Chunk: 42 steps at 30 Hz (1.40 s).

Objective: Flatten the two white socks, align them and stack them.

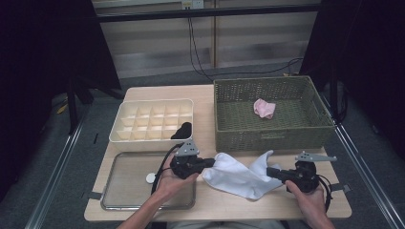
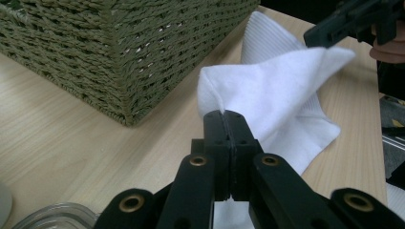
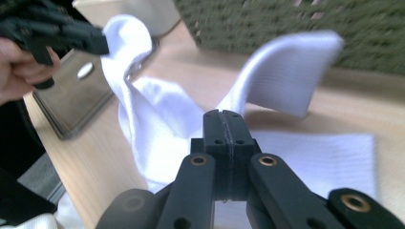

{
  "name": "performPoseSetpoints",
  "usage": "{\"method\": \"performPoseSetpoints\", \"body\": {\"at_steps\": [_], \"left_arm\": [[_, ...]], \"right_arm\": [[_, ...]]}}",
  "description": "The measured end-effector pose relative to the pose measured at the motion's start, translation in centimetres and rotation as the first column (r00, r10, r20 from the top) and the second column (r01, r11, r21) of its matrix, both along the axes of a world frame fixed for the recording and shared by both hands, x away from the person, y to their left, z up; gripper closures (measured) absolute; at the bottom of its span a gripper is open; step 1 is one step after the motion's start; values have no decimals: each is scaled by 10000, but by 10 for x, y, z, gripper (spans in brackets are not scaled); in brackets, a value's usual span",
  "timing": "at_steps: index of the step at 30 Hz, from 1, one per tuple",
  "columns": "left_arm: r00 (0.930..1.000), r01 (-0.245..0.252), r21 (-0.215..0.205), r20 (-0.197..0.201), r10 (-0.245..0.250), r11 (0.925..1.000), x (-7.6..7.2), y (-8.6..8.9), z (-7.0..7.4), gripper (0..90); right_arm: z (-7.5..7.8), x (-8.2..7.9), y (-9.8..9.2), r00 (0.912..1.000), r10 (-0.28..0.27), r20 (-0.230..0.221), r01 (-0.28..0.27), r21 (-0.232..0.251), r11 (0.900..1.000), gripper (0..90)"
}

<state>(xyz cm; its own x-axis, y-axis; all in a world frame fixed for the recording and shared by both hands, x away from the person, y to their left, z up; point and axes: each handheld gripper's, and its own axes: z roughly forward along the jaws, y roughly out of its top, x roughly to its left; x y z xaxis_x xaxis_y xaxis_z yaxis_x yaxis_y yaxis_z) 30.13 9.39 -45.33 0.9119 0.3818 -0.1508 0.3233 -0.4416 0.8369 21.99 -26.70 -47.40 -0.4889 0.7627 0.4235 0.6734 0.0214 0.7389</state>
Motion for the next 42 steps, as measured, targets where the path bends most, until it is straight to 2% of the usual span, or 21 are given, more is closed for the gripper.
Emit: {"method": "performPoseSetpoints", "body": {"at_steps": [3,7,12,18,22,26,29,33,34,36,39,42], "left_arm": [[9999,108,-7,-13,-108,9999,-3,-1,0,894],[9995,317,2,25,-317,9995,-8,-2,0,894],[9989,462,25,21,-462,9989,-15,0,1,893],[9969,790,-54,-56,-791,9969,-26,2,1,892],[9942,1069,40,-91,-1069,9943,-31,4,0,880],[9907,1314,-15,-342,-1314,9913,-36,12,-2,856],[9903,1305,19,-484,-1303,9914,-39,18,-5,831],[9936,861,55,-737,-855,9963,-38,24,-11,791],[9943,654,73,-843,-646,9978,-36,24,-13,779],[9942,553,105,-926,-541,9984,-32,23,-15,770],[9935,415,270,-1069,-384,9988,-29,18,-19,753],[9913,346,394,-1287,-292,9986,-30,15,-22,702]], "right_arm": [[-2,-2,2,9999,112,-77,-112,-72,9999,890],[0,-4,-3,9999,-78,73,79,-150,9999,804],[4,-4,-6,9996,-110,256,108,63,9999,789],[5,1,9,9990,304,338,-306,37,9995,785],[2,9,26,9967,806,129,-806,-2,9967,779],[-3,17,45,9916,1291,-115,-1292,-90,9916,775],[-5,22,55,9884,1515,-143,-1517,-155,9883,775],[-8,23,55,9882,1512,-242,-1517,-211,9882,776],[-8,23,54,9882,1506,-260,-1511,-188,9883,778],[-9,21,55,9866,1602,-295,-1604,-29,9870,782],[-8,18,68,9778,2065,-347,-2067,-13,9784,786],[-7,16,83,9653,2600,-236,-2601,-20,9656,791]]}}
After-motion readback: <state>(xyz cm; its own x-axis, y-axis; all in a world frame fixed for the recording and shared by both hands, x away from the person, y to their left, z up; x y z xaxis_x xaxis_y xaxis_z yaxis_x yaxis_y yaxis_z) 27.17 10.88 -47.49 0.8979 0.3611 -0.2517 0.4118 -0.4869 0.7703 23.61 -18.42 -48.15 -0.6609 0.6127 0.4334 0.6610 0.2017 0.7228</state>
